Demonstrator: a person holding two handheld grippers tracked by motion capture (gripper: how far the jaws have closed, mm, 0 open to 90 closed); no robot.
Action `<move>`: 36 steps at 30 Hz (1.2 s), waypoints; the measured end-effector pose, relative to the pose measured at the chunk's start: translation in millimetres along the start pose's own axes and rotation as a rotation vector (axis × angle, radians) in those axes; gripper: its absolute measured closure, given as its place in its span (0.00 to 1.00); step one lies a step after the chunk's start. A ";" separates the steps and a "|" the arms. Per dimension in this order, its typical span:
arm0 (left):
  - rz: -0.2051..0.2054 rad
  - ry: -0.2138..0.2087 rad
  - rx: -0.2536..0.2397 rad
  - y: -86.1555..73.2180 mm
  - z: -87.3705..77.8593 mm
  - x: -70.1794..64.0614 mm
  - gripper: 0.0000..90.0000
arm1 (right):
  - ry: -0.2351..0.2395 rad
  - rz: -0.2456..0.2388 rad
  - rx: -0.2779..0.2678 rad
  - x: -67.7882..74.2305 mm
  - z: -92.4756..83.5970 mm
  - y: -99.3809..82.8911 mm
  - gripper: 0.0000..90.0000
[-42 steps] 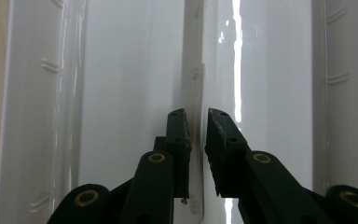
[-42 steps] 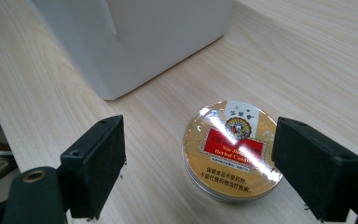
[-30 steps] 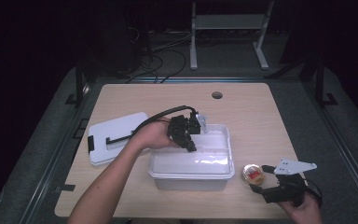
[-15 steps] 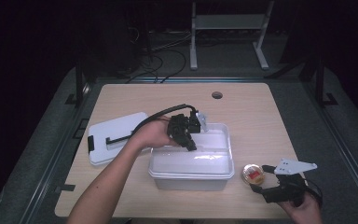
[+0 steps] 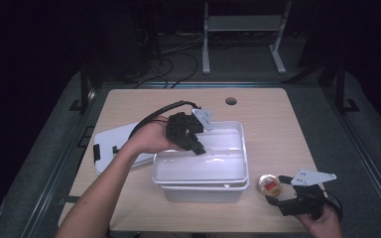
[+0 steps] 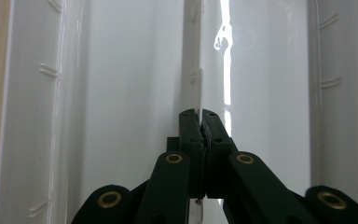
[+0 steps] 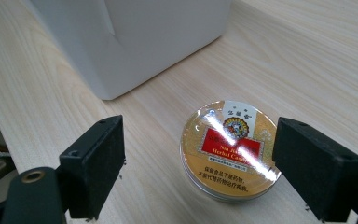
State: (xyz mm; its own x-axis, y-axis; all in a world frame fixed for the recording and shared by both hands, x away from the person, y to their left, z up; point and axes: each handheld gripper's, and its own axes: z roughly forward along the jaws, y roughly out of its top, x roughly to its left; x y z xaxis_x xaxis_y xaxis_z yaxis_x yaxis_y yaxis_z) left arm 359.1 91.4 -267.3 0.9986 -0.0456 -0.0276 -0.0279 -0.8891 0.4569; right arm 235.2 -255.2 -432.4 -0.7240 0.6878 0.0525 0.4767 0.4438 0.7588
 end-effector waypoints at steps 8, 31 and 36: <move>-0.032 0.069 -0.013 -34.7 -39.7 -14.3 0.99 | -0.004 -0.003 0.005 1.4 1.9 0.6 0.18; -0.218 0.206 -0.051 -165.5 -104.8 -50.4 0.99 | -0.030 0.029 0.006 -5.0 -0.3 -3.2 0.18; -0.259 0.214 -0.042 -193.6 -104.4 -57.7 0.99 | -0.034 0.034 0.010 -5.7 0.9 -3.7 0.17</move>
State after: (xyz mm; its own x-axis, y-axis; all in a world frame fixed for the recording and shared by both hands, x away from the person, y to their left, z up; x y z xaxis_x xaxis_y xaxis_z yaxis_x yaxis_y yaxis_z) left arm 311.6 313.7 -261.4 0.9591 0.2804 0.0378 0.2258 -0.8390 0.4951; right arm 238.0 -260.3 -436.1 -0.6899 0.7217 0.0562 0.5061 0.4254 0.7503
